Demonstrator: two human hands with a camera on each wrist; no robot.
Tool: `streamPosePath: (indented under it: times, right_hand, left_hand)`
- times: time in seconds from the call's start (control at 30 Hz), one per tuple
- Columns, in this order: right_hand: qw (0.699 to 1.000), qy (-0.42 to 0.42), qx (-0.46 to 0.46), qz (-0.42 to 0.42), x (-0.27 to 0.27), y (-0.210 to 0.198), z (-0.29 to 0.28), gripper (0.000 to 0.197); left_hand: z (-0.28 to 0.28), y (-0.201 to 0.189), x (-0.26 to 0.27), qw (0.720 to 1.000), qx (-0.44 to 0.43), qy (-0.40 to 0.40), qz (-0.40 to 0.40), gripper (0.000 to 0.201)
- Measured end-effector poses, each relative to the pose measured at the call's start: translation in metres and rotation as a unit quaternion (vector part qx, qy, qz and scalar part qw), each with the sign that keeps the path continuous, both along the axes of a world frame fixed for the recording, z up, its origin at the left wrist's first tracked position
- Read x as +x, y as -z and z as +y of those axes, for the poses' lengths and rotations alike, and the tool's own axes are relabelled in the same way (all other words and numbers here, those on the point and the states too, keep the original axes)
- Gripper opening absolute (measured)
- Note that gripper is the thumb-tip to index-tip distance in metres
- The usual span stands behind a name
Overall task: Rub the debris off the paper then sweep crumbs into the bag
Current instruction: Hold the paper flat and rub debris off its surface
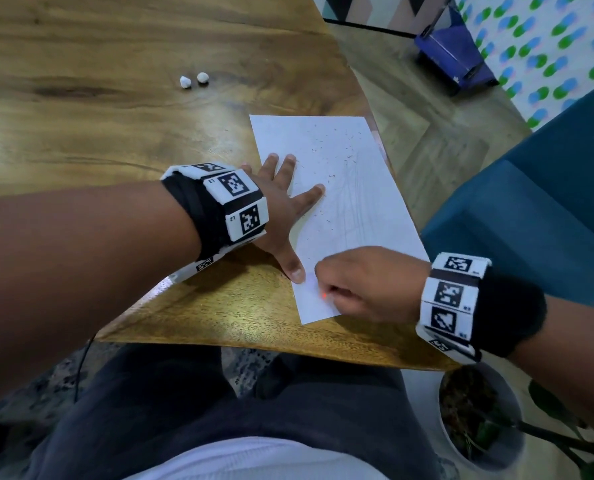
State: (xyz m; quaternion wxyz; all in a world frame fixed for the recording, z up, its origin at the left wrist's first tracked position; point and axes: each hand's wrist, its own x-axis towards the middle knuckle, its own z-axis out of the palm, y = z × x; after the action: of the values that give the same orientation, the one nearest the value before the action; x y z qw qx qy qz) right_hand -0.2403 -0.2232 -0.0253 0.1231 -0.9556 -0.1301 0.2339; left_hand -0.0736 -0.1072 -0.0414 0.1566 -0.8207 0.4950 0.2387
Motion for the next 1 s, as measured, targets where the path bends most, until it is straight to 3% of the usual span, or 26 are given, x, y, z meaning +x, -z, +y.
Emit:
streamPosePath:
  times: [0.1,0.27,0.37,0.63,0.83,0.93,1.0]
  right_hand:
    - [1.000,0.018,-0.021,-0.015,0.007,0.001,0.001,0.012]
    - [0.977,0.179,-0.089,-0.070,0.051,0.001,-0.023,0.008]
    - [0.964,0.232,-0.097,-0.083,0.061,-0.001,-0.030,0.008]
    - [0.990,0.135,-0.032,-0.021,0.022,0.002,-0.004,0.010]
    - [0.951,0.282,-0.094,-0.088,0.056,0.002,-0.036,0.009]
    - [0.946,0.292,-0.105,-0.094,0.057,0.001,-0.037,0.009]
    - [0.959,0.257,-0.086,-0.078,0.046,0.002,-0.024,0.009]
  left_hand:
    - [-0.001,0.002,0.000,1.000,-0.001,0.001,-0.002,0.152]
    - [0.000,0.006,0.002,1.000,-0.012,0.002,-0.001,0.153]
    - [0.000,0.007,0.002,1.000,-0.019,0.004,-0.003,0.153]
    - [-0.002,0.006,0.001,1.000,-0.013,0.005,-0.007,0.153]
    - [0.000,0.006,0.001,1.000,-0.015,0.002,-0.003,0.153]
    - [0.000,0.006,0.002,1.000,-0.017,0.002,-0.002,0.153]
    - [0.001,0.006,0.002,1.000,-0.017,0.001,-0.001,0.152]
